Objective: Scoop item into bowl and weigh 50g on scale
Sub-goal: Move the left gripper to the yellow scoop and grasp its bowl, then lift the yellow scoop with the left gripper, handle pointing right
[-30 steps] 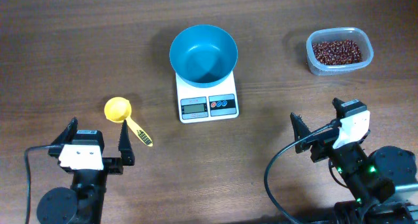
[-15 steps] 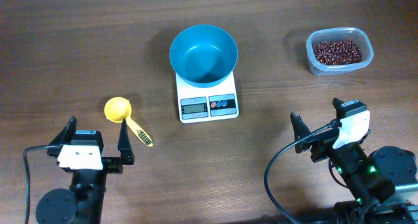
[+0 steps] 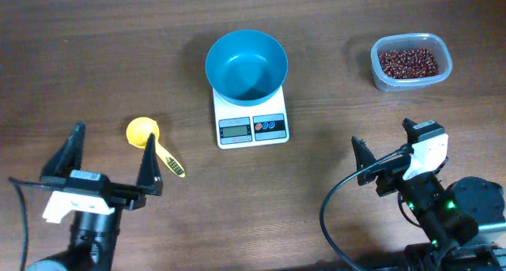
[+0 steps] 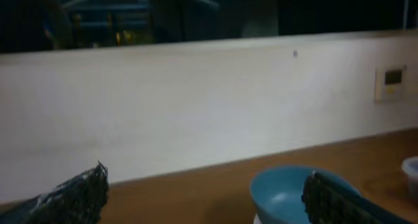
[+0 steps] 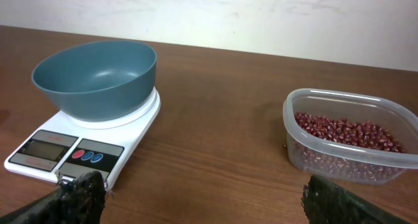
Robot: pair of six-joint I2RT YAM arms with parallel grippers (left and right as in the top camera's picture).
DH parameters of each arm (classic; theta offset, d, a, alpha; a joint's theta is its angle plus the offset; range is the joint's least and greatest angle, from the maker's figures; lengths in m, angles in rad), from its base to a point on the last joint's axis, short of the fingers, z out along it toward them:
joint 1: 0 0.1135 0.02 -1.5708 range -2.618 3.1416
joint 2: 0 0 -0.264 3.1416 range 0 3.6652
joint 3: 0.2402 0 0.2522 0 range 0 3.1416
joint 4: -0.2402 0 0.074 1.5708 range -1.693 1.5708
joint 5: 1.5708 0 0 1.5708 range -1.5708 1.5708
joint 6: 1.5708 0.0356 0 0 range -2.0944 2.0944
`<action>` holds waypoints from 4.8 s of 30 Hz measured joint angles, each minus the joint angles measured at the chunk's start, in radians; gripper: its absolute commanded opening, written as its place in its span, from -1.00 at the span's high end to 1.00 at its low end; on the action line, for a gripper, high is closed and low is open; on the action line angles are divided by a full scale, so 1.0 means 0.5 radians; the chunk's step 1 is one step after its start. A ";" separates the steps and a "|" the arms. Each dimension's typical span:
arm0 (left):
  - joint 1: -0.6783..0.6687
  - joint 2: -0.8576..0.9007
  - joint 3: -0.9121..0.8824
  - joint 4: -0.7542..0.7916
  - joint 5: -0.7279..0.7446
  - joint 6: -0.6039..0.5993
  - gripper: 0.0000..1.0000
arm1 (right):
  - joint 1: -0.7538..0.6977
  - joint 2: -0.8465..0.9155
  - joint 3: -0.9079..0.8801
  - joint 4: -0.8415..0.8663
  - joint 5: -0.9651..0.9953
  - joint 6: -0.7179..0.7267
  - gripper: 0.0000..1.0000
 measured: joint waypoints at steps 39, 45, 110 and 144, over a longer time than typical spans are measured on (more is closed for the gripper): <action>0.000 1.164 1.731 -1.978 0.575 -0.391 -0.98 | 0.000 0.000 0.000 0.001 0.000 -0.001 -0.98; 0.000 1.717 2.109 -2.390 0.047 -0.568 -0.98 | 0.000 0.000 0.000 0.001 0.001 0.001 -0.98; 0.066 3.559 1.912 -1.789 -0.449 -1.891 1.00 | 0.000 0.000 0.000 0.002 0.000 0.001 -0.97; 0.474 1.733 1.885 -2.976 0.429 -1.986 1.00 | 0.000 0.000 0.000 0.002 0.000 -0.001 -0.97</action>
